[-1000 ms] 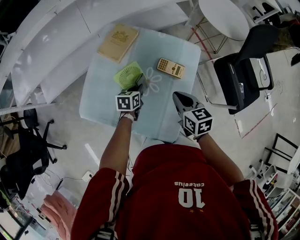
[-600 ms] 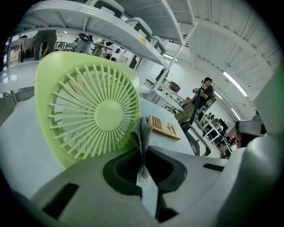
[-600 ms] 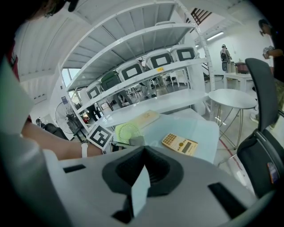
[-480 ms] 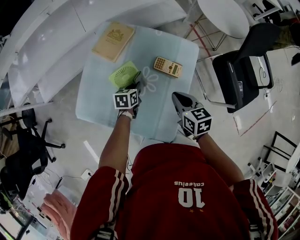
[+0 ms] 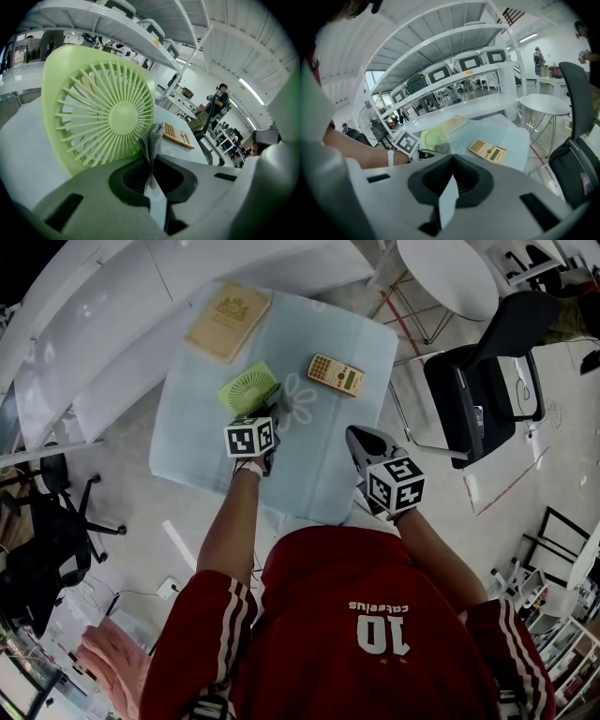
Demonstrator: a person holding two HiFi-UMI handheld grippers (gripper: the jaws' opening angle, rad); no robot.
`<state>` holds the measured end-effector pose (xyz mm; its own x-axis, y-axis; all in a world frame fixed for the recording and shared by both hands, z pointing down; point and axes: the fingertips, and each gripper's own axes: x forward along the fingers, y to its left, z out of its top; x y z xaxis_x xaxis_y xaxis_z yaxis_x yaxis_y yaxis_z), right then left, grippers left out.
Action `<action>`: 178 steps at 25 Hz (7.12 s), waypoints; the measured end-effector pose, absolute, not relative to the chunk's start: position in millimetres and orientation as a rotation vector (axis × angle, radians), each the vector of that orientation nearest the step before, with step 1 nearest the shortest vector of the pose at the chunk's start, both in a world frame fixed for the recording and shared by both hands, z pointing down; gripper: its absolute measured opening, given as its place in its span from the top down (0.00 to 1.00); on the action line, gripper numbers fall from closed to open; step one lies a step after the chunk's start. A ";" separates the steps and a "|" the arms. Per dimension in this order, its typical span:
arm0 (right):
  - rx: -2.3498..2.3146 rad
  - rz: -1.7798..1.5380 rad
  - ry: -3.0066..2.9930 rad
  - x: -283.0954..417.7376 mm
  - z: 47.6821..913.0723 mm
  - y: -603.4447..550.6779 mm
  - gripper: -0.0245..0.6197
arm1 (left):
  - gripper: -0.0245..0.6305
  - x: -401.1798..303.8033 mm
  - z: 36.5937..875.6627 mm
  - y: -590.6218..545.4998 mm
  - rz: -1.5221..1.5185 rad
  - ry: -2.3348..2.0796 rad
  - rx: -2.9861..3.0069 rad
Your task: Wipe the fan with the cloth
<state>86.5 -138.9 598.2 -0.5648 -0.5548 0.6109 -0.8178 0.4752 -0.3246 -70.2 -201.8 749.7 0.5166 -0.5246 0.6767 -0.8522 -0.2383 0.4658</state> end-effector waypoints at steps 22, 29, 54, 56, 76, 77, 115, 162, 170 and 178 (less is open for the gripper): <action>1.124 0.805 -2.316 70.1 587.6 -134.4 0.96 | 0.92 -89.5 752.8 -189.9 0.465 -1.143 1.874; 1.117 0.801 -2.324 63.3 586.7 -133.0 0.96 | 0.92 -97.7 752.5 -185.6 0.473 -1.152 1.869; 1.115 0.765 -2.336 48.1 579.9 -122.6 0.96 | 0.92 -123.7 751.0 -170.2 0.463 -1.179 1.852; 1.113 0.766 -2.338 46.4 578.8 -121.3 0.96 | 0.92 -126.3 750.9 -167.9 0.464 -1.181 1.850; 1.104 0.751 -2.351 32.4 575.3 -110.1 0.96 | 0.92 -154.5 748.4 -154.7 0.473 -1.227 1.829; 1.104 0.750 -2.352 31.6 575.0 -109.7 0.96 | 0.92 -155.8 747.8 -154.2 0.473 -1.229 1.828; 1.131 0.711 -2.401 -6.4 552.7 -83.7 0.96 | 0.92 -189.4 706.2 -115.5 0.486 -1.215 1.983; 1.066 0.414 -2.705 168.1 366.8 -51.1 0.95 | 0.92 -86.7 366.3 62.1 -0.124 -1.720 2.195; 1.002 0.429 -2.872 215.0 309.2 -26.4 0.95 | 0.92 -21.0 321.8 104.9 -0.167 -1.775 2.198; 1.028 0.410 -2.910 227.8 286.5 16.2 0.95 | 0.92 -15.8 275.1 109.6 -0.115 -1.809 2.335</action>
